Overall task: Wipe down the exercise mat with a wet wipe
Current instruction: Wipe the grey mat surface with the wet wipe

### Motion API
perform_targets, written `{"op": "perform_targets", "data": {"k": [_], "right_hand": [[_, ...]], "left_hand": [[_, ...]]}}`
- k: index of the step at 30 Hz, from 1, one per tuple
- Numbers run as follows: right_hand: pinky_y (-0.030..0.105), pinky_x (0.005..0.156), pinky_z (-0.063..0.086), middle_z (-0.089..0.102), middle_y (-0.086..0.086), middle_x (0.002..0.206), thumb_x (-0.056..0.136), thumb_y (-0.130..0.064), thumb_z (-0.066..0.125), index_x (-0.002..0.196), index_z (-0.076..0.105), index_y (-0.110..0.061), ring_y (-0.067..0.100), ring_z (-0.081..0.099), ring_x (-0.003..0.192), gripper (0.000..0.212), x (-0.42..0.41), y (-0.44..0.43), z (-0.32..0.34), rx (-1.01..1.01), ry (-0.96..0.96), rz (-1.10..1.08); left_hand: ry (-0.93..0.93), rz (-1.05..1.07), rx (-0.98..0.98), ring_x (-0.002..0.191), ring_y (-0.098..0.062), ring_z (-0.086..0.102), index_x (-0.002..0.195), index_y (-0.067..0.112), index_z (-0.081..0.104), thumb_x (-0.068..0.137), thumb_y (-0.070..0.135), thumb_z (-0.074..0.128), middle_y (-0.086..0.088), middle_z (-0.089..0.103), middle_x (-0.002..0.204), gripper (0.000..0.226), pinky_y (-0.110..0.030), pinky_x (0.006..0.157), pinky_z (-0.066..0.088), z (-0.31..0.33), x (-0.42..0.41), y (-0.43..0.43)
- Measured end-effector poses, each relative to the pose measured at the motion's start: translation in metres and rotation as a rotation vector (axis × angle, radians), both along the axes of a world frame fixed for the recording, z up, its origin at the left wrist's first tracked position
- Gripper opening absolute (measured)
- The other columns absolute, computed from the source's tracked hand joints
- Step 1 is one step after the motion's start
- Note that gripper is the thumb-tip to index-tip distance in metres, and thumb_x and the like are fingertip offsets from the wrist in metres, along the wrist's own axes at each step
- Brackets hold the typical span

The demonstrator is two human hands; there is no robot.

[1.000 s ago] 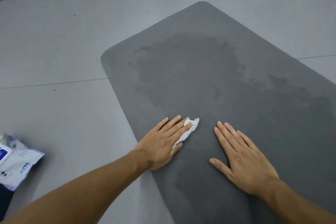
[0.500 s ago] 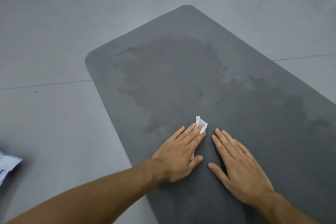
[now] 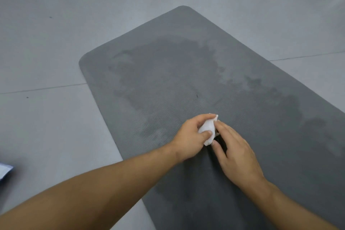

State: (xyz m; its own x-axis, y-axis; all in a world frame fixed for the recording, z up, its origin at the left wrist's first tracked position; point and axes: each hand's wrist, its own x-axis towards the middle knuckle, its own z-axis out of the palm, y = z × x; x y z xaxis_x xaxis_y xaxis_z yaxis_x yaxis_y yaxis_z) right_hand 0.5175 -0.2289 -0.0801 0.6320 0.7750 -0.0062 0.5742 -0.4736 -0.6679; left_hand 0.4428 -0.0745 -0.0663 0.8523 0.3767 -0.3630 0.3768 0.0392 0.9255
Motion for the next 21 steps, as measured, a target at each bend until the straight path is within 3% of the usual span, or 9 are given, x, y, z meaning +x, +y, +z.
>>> {"op": "perform_targets", "data": {"k": [3,7,11,13,16,19,21], "right_hand": [[0.028,0.103,0.047,0.057,-0.024,0.137,0.095,-0.028,0.066,0.141,0.057,-0.033,-0.003,0.053,0.125,0.047,-0.001,0.007,0.003,0.095,0.077,-0.107],[0.018,0.098,0.047,0.062,-0.017,0.129,0.092,-0.023,0.075,0.135,0.065,-0.028,0.0,0.06,0.117,0.045,0.001,0.008,0.005,0.19,0.109,-0.134],[0.024,0.086,0.051,0.068,-0.006,0.107,0.09,-0.01,0.076,0.114,0.078,-0.016,0.01,0.067,0.094,0.025,0.011,0.012,0.008,0.241,-0.044,-0.166],[0.027,0.088,0.05,0.069,0.0,0.104,0.09,-0.009,0.075,0.108,0.08,-0.012,0.017,0.068,0.092,0.018,0.026,0.012,0.006,0.234,-0.126,-0.259],[0.031,0.102,0.046,0.069,0.004,0.118,0.094,-0.011,0.07,0.11,0.078,-0.008,0.026,0.065,0.108,0.018,0.048,0.004,-0.002,0.136,-0.129,-0.36],[0.035,0.118,0.032,0.055,0.009,0.149,0.101,-0.015,0.058,0.135,0.065,-0.007,0.028,0.048,0.14,0.035,0.044,0.002,-0.016,-0.09,-0.115,-0.209],[0.037,0.123,0.024,0.034,0.008,0.164,0.104,-0.03,0.053,0.152,0.048,-0.016,0.024,0.026,0.154,0.05,0.031,0.0,-0.026,-0.221,-0.157,-0.08]], "left_hand": [[0.031,0.107,-0.203,0.108,-0.015,0.072,0.147,0.027,0.047,0.097,-0.005,0.059,0.0,0.075,0.12,0.06,-0.025,0.084,0.056,0.004,0.002,0.002],[0.079,0.1,-0.322,0.099,-0.019,0.072,0.139,0.016,0.055,0.102,0.007,0.059,-0.013,0.074,0.118,0.038,-0.029,0.089,0.058,0.012,0.004,0.009],[0.082,0.029,-0.305,0.081,-0.018,0.07,0.131,0.003,0.061,0.106,0.016,0.056,-0.014,0.071,0.11,0.029,-0.025,0.073,0.058,0.011,0.009,0.013],[0.085,0.044,-0.156,0.08,-0.015,0.071,0.126,0.006,0.065,0.107,0.018,0.053,-0.012,0.074,0.107,0.025,-0.025,0.076,0.058,0.008,0.01,0.024],[0.105,-0.02,0.344,0.108,-0.008,0.067,0.129,0.024,0.064,0.105,0.024,0.057,0.003,0.073,0.119,0.026,-0.032,0.104,0.051,-0.002,0.001,0.052],[0.136,-0.219,0.797,0.139,-0.007,0.045,0.146,0.03,0.053,0.104,0.03,0.054,0.012,0.055,0.147,0.041,-0.039,0.119,0.037,-0.011,-0.008,0.08],[0.163,-0.362,0.95,0.153,-0.012,0.024,0.152,0.03,0.045,0.105,0.032,0.052,0.01,0.037,0.162,0.048,-0.044,0.127,0.021,-0.018,-0.012,0.093]]}}
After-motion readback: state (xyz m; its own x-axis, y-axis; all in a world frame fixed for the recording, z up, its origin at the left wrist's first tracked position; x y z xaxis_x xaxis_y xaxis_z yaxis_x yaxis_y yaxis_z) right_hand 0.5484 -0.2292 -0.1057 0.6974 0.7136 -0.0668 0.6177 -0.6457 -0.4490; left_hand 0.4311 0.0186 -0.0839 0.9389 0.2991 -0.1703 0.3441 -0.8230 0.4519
